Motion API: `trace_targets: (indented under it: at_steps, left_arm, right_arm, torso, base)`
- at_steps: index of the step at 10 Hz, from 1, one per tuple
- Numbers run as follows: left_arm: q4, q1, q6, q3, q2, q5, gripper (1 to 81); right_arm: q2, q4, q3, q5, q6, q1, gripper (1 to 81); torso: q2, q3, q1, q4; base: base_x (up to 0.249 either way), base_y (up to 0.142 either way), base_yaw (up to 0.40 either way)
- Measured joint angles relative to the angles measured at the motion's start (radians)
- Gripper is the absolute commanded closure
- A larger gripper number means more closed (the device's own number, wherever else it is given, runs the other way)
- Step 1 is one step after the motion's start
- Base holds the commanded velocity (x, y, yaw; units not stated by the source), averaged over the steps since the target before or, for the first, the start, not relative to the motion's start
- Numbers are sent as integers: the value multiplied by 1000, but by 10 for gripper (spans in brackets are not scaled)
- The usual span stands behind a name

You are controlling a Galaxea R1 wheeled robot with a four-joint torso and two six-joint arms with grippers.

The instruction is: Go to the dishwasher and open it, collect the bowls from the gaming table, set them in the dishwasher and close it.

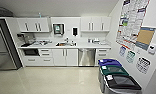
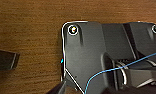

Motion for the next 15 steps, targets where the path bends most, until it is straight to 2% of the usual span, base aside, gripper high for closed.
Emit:
trace_targets:
  at_steps: [9, 15]
  left_arm:
    - [0, 0, 0, 0, 0, 0, 10]
    - [0, 0, 0, 1, 0, 0, 10]
  right_arm:
    - [-3, 0, 7, 0, 0, 0, 10]
    - [-3, 0, 11, 4, 0, 0, 10]
  torso:
    - [0, 0, 0, 0]
    - [0, 0, 0, 0]
  base:
    - [173, 0, 0]
    - [131, 0, 0]
